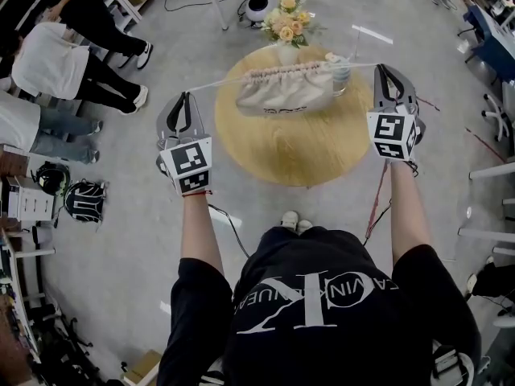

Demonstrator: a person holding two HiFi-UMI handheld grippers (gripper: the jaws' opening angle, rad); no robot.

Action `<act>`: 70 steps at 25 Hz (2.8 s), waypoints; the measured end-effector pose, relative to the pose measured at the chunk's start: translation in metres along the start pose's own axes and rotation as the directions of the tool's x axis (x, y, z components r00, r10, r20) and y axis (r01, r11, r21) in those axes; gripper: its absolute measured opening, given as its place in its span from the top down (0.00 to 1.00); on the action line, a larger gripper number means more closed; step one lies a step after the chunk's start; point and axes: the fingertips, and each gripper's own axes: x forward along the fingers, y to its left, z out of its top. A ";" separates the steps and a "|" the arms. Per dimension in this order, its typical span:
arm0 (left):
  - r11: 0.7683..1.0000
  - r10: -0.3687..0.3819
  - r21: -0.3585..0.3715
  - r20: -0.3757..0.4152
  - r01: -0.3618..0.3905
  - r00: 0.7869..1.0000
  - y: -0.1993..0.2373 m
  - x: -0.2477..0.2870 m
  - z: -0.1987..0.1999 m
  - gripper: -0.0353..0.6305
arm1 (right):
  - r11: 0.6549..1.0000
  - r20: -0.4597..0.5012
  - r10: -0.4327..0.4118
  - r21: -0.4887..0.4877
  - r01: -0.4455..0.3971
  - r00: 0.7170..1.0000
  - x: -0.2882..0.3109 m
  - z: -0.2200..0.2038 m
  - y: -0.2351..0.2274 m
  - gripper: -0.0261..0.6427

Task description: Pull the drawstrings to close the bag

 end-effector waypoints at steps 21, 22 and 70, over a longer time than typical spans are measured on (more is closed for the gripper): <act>0.999 -0.022 -0.043 -0.033 0.021 0.999 0.014 -0.001 -0.017 0.91 | 1.000 -0.012 0.030 0.007 -0.030 0.999 0.007 -0.013 -0.007 0.93; 0.999 -0.022 -0.046 -0.035 0.020 0.999 0.015 -0.001 -0.018 0.91 | 0.999 -0.011 0.032 0.008 -0.031 0.999 0.007 -0.013 -0.008 0.93; 0.969 0.053 -0.245 0.127 -0.020 0.991 0.028 0.000 0.016 0.91 | 0.943 0.110 0.043 0.323 -0.076 0.993 0.006 0.020 -0.005 0.93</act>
